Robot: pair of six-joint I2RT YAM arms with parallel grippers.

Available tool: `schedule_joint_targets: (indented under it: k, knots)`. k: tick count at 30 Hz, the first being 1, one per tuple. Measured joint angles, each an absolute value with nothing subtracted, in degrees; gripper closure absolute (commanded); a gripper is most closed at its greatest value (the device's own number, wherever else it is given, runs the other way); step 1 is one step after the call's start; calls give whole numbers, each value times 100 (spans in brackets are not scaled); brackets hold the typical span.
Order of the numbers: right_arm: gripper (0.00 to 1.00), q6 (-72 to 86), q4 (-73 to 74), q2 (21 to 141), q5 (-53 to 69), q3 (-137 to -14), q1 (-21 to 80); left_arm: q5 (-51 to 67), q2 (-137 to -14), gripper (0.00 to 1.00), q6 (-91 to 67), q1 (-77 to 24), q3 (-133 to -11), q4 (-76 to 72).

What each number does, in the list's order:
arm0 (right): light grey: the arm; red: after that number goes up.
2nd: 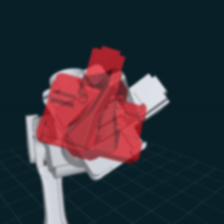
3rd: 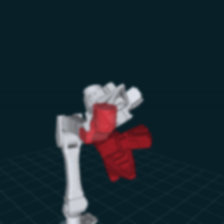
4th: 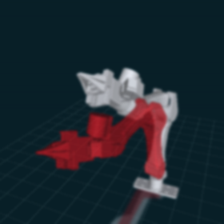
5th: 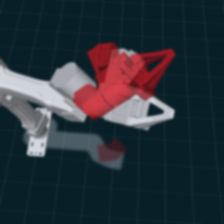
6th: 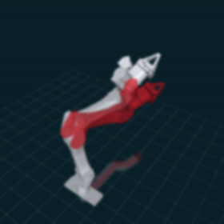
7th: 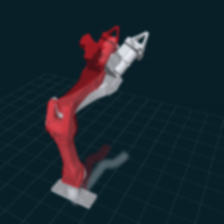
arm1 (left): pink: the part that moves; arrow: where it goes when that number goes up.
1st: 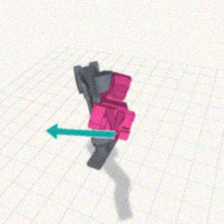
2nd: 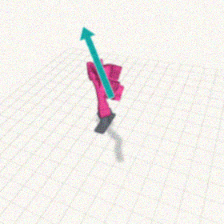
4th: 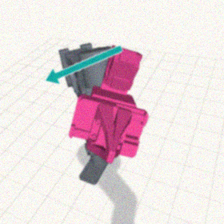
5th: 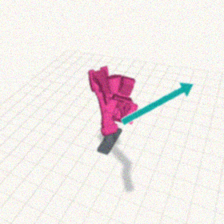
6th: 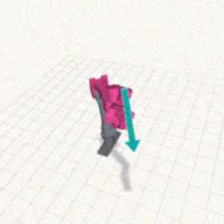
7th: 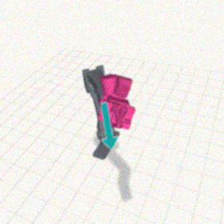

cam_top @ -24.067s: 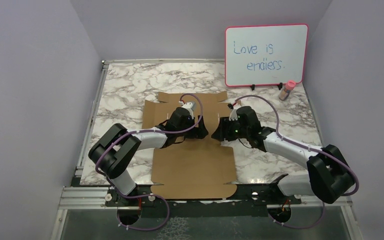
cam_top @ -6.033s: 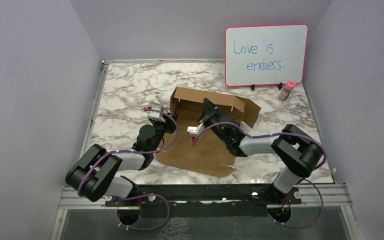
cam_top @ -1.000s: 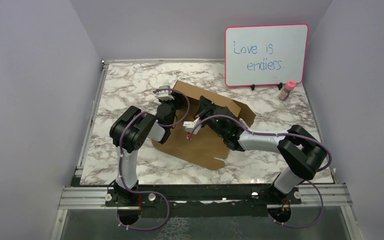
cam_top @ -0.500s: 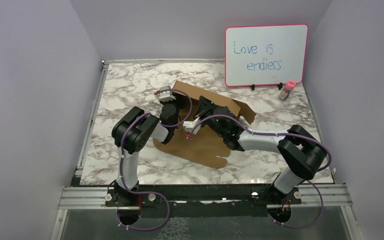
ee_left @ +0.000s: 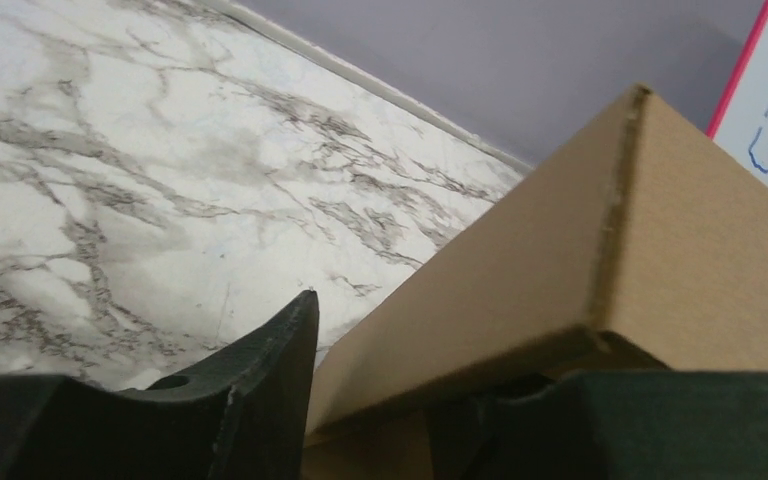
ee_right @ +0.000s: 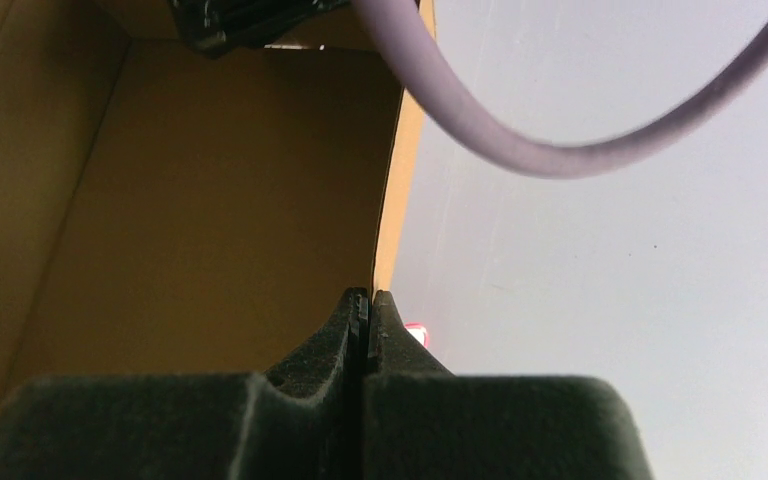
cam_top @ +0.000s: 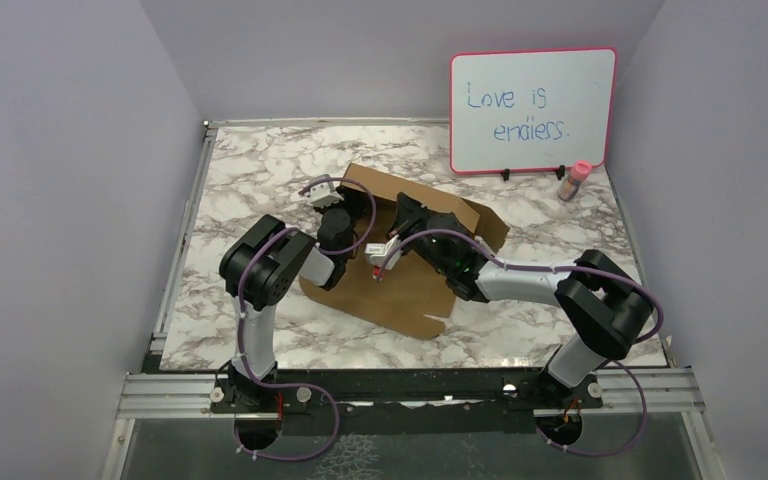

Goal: Fold the paper box

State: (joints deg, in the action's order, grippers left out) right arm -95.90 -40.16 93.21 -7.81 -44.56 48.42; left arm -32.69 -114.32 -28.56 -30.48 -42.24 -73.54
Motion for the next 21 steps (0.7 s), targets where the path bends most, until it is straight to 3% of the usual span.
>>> schedule_joint_targets:
  k: [21]
  knots:
    - [99, -9498, -3966, 9321, -670, -4456, 4915, -2456, -11319, 41, -2464, -2602, -3140, -8619]
